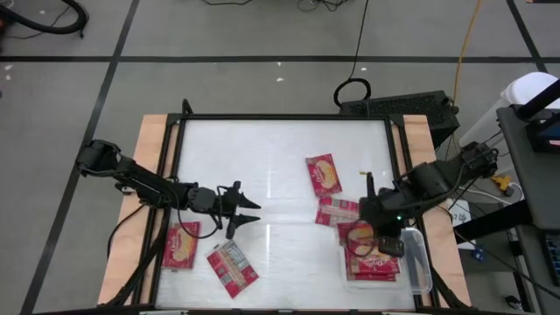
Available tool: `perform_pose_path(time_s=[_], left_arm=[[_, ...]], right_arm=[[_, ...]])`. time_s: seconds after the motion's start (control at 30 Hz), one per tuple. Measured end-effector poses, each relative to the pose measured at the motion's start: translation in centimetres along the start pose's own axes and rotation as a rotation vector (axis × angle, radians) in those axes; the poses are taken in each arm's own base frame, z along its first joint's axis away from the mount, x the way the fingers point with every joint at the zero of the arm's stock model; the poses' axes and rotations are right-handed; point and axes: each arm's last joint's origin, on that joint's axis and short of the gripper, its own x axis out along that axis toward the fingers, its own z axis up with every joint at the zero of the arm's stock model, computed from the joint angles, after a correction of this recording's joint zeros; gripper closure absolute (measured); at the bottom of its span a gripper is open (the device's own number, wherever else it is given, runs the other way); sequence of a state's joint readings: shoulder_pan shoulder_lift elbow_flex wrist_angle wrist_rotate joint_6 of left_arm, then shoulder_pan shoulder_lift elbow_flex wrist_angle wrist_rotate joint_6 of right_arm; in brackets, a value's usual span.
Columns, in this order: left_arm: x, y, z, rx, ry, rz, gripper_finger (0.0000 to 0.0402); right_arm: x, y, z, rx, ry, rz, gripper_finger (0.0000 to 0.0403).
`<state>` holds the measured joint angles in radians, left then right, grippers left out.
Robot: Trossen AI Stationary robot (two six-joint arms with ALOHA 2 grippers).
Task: Sort popcorn bags into baskets
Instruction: Put the red popcorn pack into the transparent bin
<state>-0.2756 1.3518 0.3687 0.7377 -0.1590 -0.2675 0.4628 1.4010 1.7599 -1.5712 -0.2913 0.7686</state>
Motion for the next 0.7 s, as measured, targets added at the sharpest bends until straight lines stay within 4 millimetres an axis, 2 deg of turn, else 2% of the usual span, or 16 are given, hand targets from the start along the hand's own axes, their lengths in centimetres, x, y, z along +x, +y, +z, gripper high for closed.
perform_pose_path(time_s=[0.33,0.5,0.7], left_arm=[[0.0,0.0,0.0,0.010,-0.003,-0.001,0.0220],[0.0,-0.1,0.2,0.002,-0.024,-0.006,0.0220],[0.0,-0.1,0.2,0.003,-0.027,-0.007,0.0220]], right_arm=[[1.0,1.6,-1.9,-0.022,0.052,-0.011,0.0394],[3.5,1.3,-2.3,0.002,0.114,-0.070,0.0392],[6.7,0.5,-2.3,0.000,0.177,-0.027,0.0388]])
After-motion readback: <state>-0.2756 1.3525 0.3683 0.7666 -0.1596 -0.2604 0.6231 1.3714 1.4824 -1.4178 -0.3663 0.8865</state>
